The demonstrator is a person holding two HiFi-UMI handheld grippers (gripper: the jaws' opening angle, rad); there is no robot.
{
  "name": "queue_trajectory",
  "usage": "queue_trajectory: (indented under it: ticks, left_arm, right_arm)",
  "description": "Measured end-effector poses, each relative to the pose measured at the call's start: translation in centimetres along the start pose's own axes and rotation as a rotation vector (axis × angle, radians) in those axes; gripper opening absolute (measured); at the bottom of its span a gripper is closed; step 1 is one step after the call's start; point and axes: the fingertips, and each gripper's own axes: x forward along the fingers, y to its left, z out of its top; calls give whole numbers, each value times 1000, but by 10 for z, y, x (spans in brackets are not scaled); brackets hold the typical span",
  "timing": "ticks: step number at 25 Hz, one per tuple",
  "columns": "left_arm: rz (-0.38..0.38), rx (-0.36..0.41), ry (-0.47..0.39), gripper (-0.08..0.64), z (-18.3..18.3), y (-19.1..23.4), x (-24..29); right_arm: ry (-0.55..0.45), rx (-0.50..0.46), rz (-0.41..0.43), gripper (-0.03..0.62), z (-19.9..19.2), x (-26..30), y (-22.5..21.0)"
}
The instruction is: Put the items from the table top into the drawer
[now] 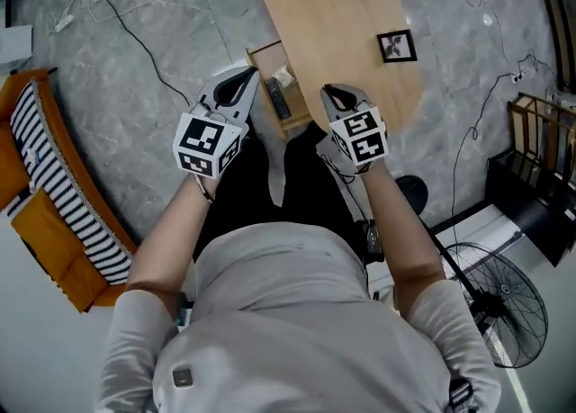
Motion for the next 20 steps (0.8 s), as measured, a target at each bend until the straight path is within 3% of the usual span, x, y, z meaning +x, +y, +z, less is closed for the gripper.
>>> queue_trajectory:
  ticks: [5,10,15,20]
  left_arm:
    - [-29,64,-72,9,68,-33,-27]
    - [-58,142,-175,9,131,-73,-59]
    - [-80,166,-240,9,164,-105,-85]
    - [-72,182,-308,9,190,-137,-108]
  right_arm:
    - [-176,-88,-28,31,69,-84,3]
    - [-401,-139,-123,28,130,-180,-8]
    - [-544,-151,-199,28,153,-255,-10]
    - [-631,-153,-231,28,150,-309,-4]
